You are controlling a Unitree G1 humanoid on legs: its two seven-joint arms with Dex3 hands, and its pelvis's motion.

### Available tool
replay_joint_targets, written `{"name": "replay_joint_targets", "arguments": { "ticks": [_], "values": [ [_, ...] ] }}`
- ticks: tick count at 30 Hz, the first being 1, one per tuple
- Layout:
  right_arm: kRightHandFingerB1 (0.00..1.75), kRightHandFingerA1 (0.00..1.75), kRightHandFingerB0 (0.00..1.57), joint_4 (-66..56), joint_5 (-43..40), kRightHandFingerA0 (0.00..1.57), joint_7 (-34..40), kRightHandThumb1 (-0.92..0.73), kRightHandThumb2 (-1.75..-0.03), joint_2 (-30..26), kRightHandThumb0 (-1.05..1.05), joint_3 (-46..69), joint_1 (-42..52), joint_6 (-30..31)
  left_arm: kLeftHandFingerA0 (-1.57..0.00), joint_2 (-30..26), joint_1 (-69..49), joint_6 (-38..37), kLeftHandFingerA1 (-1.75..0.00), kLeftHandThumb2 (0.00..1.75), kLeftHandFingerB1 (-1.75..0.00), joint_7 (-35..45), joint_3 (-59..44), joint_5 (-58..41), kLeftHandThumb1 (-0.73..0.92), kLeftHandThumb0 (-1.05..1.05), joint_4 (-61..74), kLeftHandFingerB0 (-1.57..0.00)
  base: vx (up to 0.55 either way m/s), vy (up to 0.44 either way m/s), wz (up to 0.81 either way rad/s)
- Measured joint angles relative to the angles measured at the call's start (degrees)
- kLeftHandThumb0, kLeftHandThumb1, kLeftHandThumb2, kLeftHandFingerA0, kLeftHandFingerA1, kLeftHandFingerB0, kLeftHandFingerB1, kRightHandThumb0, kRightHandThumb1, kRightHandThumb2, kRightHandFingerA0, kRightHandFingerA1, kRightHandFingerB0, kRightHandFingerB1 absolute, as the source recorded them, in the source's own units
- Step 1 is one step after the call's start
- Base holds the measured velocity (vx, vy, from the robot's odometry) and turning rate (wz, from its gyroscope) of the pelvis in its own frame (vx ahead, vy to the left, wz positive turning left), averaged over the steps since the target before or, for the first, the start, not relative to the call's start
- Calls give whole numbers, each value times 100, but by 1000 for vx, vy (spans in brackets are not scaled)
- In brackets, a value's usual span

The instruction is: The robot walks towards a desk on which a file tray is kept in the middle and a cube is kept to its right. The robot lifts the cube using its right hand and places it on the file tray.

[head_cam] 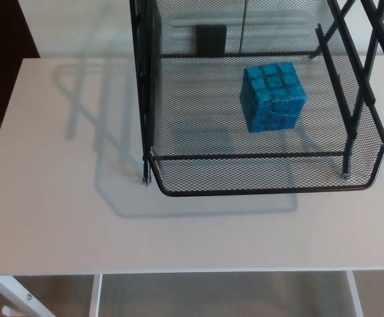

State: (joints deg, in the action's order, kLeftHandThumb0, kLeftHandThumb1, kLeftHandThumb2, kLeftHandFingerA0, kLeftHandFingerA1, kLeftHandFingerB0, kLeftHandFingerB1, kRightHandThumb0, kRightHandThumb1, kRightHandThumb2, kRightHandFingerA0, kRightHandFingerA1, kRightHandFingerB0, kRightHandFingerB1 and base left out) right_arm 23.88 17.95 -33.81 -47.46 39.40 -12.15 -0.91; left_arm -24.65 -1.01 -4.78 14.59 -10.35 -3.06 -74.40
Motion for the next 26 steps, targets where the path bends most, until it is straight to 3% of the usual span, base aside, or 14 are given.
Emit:
{"name": "replay_joint_targets", "arguments": {
  "ticks": [1,2,3,4,6,8,9,10,12,20,21,24,25,26],
  "values": [
    [72,136,15,123,-21,56,67,-48,-77,66,-17,117,144,17,-18,0,-6,0,-48,67,-31,0,-1,-1,91,-70,-1,-18,0,0,0],
    [50,54,13,245,30,19,153,-34,-66,69,-46,53,297,71,-20,0,-18,1,-48,68,-32,0,-4,-2,91,-70,-1,-18,0,0,0],
    [37,42,10,388,106,41,235,-38,-51,60,-40,-95,443,144,-21,1,-22,1,-47,67,-32,0,-7,-3,92,-70,-1,-20,0,0,0],
    [42,98,0,585,196,45,317,-48,-76,61,-23,-273,600,222,-22,3,-24,1,-47,68,-32,1,-8,-5,92,-71,0,-19,0,0,0],
    [41,119,0,934,253,87,453,-65,-76,113,-66,-411,865,303,-25,3,-32,1,-47,68,-32,0,-11,-6,92,-72,-2,-19,0,0,0],
    [26,131,0,1213,156,74,550,-85,-69,237,-86,-159,1049,305,-24,3,-48,2,-56,105,-46,-1,-10,-6,72,-72,-6,-13,0,0,0],
    [91,129,8,1363,86,75,619,-83,-69,323,-58,25,1144,304,-25,3,-59,2,-57,105,-46,-1,-10,-5,73,-72,-14,-13,0,0,0],
    [100,126,41,1465,50,44,706,-72,-79,397,-45,147,1247,303,-25,3,-67,2,-49,68,-33,-1,-10,-5,92,-72,-20,-18,0,0,0],
    [57,60,42,1709,-86,48,782,-77,-63,550,-67,454,1404,316,-31,2,-72,2,-50,67,-31,-3,-11,-5,91,-71,-23,-20,0,0,0],
    [55,72,39,2979,-304,78,1379,-49,-93,804,-69,865,1646,390,-25,1,-87,2,-54,104,-44,-38,0,1,73,-72,-36,-10,0,0,0],
    [43,57,39,3137,-307,70,1478,-58,-58,828,-71,851,1652,390,-27,1,-87,2,-56,103,-45,-48,10,5,72,-71,-38,-11,0,0,0],
    [38,49,5,3519,-338,1,1699,-39,-77,880,-71,810,1656,386,-34,-1,-92,2,-46,67,-32,-71,18,10,90,-69,-46,-19,0,0,0],
    [20,37,4,3746,-382,3,1765,-61,-103,881,-82,785,1653,373,-32,-4,-97,2,-55,102,-46,-85,19,14,71,-71,-49,-17,0,0,0],
    [24,34,8,3816,-374,6,1788,-80,-64,875,-85,714,1656,371,-30,-5,-100,2,-55,102,-46,-90,19,15,71,-71,-51,-16,0,0,0]
  ]
}}
